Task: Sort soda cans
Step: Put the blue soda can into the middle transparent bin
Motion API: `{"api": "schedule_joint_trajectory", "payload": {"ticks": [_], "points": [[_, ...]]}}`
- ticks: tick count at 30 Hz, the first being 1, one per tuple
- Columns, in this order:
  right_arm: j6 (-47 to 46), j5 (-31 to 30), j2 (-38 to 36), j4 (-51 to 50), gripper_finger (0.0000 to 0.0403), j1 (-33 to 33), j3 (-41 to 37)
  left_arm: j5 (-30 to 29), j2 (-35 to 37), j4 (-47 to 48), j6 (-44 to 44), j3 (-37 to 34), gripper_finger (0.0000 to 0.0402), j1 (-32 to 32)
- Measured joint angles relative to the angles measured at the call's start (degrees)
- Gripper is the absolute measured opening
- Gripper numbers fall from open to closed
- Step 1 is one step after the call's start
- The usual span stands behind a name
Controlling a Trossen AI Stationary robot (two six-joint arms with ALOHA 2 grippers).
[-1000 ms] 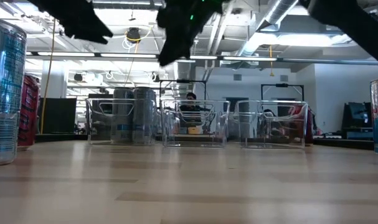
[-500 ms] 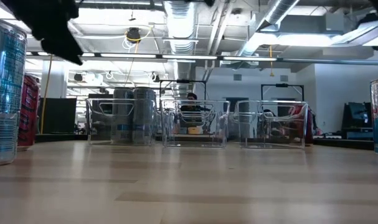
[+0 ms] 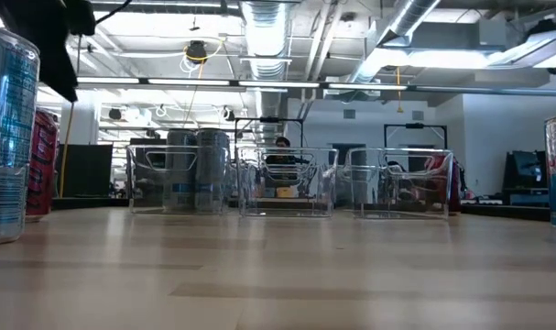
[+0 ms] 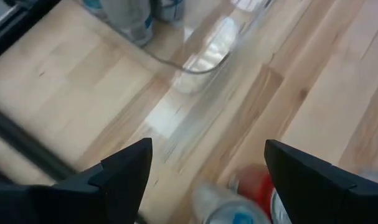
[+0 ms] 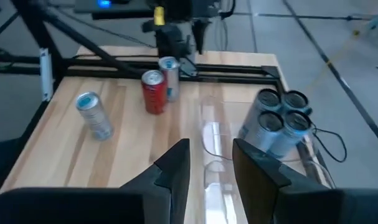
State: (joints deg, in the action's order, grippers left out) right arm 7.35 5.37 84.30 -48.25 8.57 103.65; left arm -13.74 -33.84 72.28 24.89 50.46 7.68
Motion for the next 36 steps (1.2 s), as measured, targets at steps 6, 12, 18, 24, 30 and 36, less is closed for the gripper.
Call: {"api": "schedule_joint_trajectory", "payload": {"ticks": [6,12,18,24,30,36], "points": [[-1.2,0.0,-8.0,13.6,0.0139,2.7,-17.9,4.7,-1.8,7.0,-2.8,3.5,0.0306,0.0],[-4.8,0.6,-13.9,30.7,0.0139,4.3,-34.3,11.4,-1.7,14.6,-3.3,0.6,0.0306,0.0],[-5.5,1.1,-16.3,39.1,0.0139,4.0,-43.2,12.0,-1.7,15.3,-5.0,-1.2,0.0306,0.0],[-6.8,1.7,-16.5,51.1,0.0135,2.1,-47.6,13.8,-1.7,15.0,-4.5,-2.8,0.0306,0.0],[-3.0,0.8,-15.2,48.7,0.0127,1.5,-47.6,14.0,-1.7,11.2,-3.6,-3.8,0.0308,0.0],[-5.0,-2.3,-11.9,45.3,0.0127,3.4,-47.6,12.9,-1.7,6.1,-5.6,-3.9,0.0308,0.0]]}}
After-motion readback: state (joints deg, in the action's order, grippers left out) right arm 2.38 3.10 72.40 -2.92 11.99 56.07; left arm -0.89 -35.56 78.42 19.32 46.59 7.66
